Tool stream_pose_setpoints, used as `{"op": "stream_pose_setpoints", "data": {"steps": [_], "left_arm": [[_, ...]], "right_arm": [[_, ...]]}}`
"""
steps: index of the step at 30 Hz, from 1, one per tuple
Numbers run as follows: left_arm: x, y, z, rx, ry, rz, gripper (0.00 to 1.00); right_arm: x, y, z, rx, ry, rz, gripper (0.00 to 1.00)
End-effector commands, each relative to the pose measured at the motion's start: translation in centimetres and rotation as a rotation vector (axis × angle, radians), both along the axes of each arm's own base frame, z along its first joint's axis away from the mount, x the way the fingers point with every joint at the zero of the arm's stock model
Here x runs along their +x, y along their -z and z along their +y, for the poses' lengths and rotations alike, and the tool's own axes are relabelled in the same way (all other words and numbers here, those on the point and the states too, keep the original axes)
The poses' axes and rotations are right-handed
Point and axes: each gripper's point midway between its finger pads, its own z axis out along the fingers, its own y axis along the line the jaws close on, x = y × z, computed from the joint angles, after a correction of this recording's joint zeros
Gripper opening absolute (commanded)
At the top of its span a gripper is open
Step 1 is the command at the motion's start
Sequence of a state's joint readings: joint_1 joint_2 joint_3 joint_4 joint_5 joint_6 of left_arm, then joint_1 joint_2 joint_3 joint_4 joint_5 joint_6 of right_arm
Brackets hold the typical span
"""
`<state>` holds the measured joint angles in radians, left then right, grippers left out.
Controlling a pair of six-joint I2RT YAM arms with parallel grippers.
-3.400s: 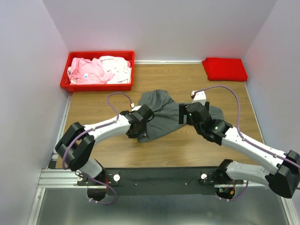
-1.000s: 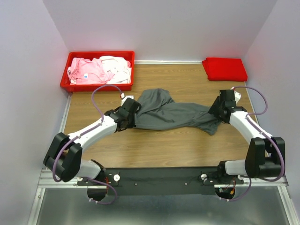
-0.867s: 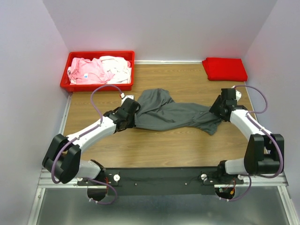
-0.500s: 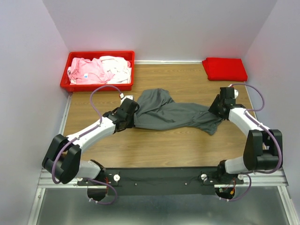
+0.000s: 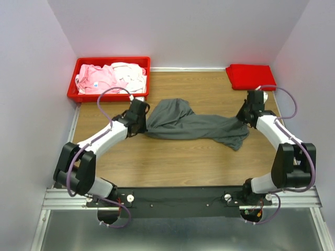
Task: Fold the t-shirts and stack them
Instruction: Flatten the tshirt out
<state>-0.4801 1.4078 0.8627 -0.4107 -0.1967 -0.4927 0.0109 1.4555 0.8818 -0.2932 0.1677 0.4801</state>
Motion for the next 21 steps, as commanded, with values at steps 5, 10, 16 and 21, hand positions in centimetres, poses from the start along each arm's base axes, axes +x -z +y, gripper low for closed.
{"op": "stream_pose_setpoints", "data": {"steps": [5,10,16,21], "left_arm": [[10.5,-13.4,0.5,-0.128,0.008,-0.268,0.0],[12.6,-25.2,1.9,-0.147,-0.01,-0.476,0.0],[6.7,-38.9,3.5,-0.259,-0.009,-0.851,0.0],[-0.3,-45.3,5.5,-0.303,0.01,-1.079,0.0]], "right_arm": [[6.4,-17.8,-1.0,-0.077,-0.014,-0.426,0.01],[5.8,-29.5,-2.3,-0.114,0.016,-0.676,0.0],[0.5,-40.4,-2.8,-0.236,-0.008,-0.911,0.01],[-7.7,-47.6,-2.9,-0.342,-0.026,-1.107,0.0]]}}
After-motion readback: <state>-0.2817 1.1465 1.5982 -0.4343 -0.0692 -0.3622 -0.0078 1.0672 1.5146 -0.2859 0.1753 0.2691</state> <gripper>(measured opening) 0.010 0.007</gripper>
